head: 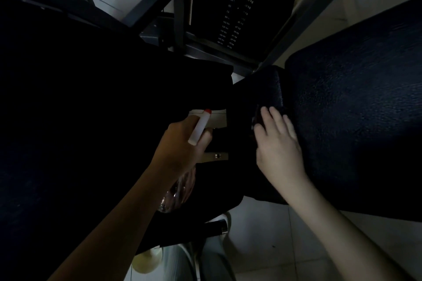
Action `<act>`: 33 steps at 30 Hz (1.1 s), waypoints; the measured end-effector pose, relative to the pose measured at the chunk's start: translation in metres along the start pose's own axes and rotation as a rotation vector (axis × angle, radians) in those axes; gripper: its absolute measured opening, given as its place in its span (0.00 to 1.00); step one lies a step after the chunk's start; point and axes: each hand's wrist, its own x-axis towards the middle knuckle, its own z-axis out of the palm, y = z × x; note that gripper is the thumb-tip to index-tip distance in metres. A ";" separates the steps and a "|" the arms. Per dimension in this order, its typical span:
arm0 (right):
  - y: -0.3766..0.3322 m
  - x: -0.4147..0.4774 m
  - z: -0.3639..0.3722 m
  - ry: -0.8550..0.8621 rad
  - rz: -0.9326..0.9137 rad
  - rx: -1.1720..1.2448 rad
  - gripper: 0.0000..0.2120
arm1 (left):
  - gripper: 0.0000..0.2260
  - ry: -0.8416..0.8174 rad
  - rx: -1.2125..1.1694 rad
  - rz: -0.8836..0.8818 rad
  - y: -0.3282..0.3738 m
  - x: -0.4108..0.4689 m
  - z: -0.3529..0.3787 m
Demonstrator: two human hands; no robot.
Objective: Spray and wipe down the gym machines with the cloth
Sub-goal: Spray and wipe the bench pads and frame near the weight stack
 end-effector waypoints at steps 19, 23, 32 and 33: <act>-0.019 -0.066 0.014 -0.121 -0.162 0.053 0.11 | 0.11 -0.005 0.033 -0.052 0.010 -0.009 0.003; 0.008 -0.093 -0.010 0.027 -0.114 0.021 0.12 | 0.18 -0.001 0.054 -0.046 0.015 -0.012 0.000; -0.037 -0.090 0.067 -0.153 -0.289 -0.005 0.18 | 0.11 -0.025 0.111 -0.029 0.011 -0.016 0.004; -0.044 -0.090 0.079 -0.212 -0.326 0.006 0.16 | 0.12 -0.023 0.112 -0.037 0.010 -0.016 0.004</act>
